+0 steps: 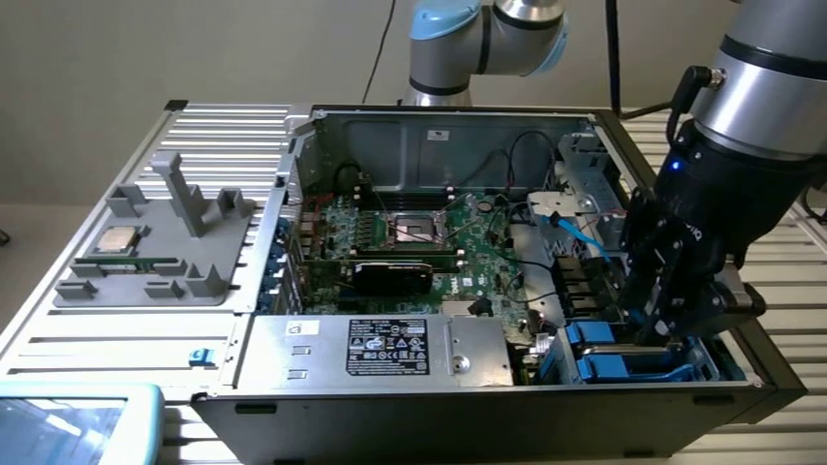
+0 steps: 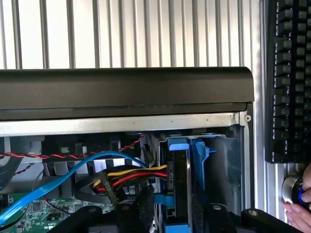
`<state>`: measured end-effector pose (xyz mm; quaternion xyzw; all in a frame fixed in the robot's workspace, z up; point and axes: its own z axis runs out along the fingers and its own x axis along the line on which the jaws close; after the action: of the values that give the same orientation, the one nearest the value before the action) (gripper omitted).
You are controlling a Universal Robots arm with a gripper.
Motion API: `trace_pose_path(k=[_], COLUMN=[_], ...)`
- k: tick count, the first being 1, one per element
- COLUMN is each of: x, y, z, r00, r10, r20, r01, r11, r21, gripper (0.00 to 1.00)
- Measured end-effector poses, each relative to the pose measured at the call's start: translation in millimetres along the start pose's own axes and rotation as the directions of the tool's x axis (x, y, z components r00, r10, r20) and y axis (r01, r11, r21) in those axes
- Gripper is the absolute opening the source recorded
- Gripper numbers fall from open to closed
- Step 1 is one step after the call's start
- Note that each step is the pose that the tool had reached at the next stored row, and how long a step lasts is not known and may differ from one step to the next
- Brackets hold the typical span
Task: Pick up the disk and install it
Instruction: 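Insert the second disk wire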
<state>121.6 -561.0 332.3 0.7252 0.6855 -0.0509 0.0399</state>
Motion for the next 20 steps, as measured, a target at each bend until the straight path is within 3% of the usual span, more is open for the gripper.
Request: trace_pose_path(k=[3,10,20], x=[-0.8,-4.7,-4.8], y=[-0.1,-0.4,-0.4], z=[-5.8,-36.3,-37.5], r00=[1.0000,1.0000,1.0000], r10=[0.000,0.000,0.000], r20=[-0.0005,0.0042,0.0044], r01=[0.000,0.000,0.000], r11=[1.0000,1.0000,1.0000], r21=[0.0000,-0.0002,-0.0002], gripper=[0.48,0.48,0.48])
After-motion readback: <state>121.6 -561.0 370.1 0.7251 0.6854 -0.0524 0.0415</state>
